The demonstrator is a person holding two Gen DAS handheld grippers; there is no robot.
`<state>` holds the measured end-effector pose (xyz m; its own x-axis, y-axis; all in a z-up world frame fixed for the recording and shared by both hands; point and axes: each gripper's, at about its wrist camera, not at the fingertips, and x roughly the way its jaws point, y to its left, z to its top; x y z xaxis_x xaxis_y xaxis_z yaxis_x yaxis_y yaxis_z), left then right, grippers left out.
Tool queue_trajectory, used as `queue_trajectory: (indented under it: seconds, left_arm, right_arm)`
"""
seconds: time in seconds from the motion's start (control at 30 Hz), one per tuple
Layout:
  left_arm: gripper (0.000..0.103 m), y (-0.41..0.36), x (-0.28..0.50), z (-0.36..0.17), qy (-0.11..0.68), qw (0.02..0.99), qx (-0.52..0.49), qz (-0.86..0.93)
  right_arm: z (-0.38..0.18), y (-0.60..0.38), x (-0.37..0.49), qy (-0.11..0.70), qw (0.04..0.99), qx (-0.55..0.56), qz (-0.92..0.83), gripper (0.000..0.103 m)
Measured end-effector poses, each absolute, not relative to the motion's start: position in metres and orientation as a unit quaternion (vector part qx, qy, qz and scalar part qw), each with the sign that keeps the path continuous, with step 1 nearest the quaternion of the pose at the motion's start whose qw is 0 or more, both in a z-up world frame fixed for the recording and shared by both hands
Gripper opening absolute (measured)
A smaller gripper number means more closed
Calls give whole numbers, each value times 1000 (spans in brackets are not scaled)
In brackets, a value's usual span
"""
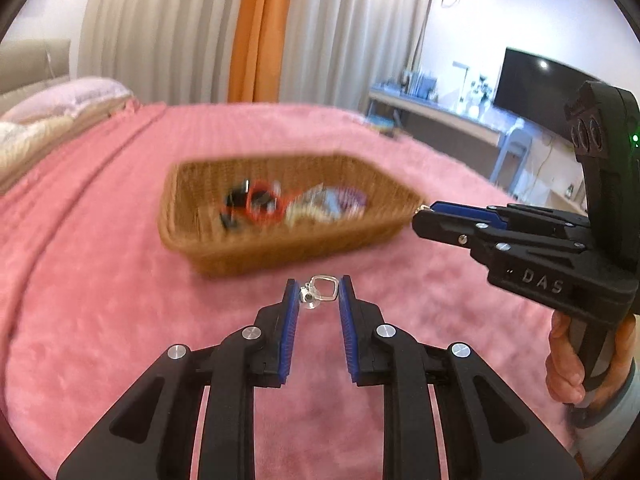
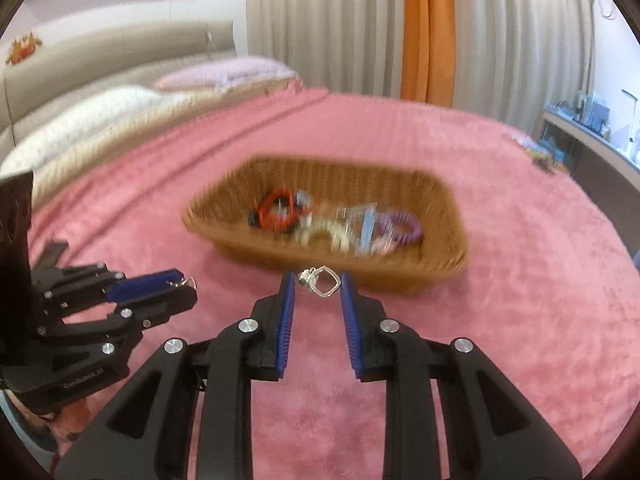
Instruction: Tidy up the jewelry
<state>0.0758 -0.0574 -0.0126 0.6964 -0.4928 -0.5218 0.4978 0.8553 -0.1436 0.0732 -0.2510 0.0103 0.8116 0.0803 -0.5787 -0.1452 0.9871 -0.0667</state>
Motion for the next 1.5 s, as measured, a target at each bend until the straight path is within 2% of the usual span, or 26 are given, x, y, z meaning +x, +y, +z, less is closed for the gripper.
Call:
queue_trajectory:
  seconds: [0.17, 0.37, 0.67, 0.8, 1.07, 1.1, 1.13, 1.2, 1.5]
  left_arm:
    - [19, -64, 78, 40, 228, 936, 20, -267]
    - [19, -75, 120, 71, 212, 941, 6, -266]
    - [19, -84, 200, 31, 259, 933, -25, -248]
    - [19, -86, 217, 8, 280, 928, -25, -244]
    - [19, -83, 227, -10, 304, 922, -25, -239]
    - [22, -81, 226, -9, 304, 921, -28, -240]
    - [30, -79, 224, -8, 304, 920, -33, -243]
    - [36, -75, 222, -5, 300, 922, -38, -241]
    - [44, -59, 186, 23, 267, 932, -53, -240]
  right_arm:
    - [66, -255, 85, 268, 961, -45, 51, 21]
    - [83, -256, 138, 263, 963, -41, 41, 21]
    - [26, -282, 228, 336, 942, 10, 24, 21]
    - [-3, -289, 243, 360, 932, 17, 21, 21]
    - [-20, -298, 250, 387, 921, 38, 30, 22]
    - [-20, -300, 249, 386, 921, 44, 32, 23]
    - [-18, -301, 247, 385, 921, 47, 33, 29]
    - [-14, -303, 245, 381, 923, 50, 33, 34]
    - [20, -298, 201, 344, 937, 54, 35, 34]
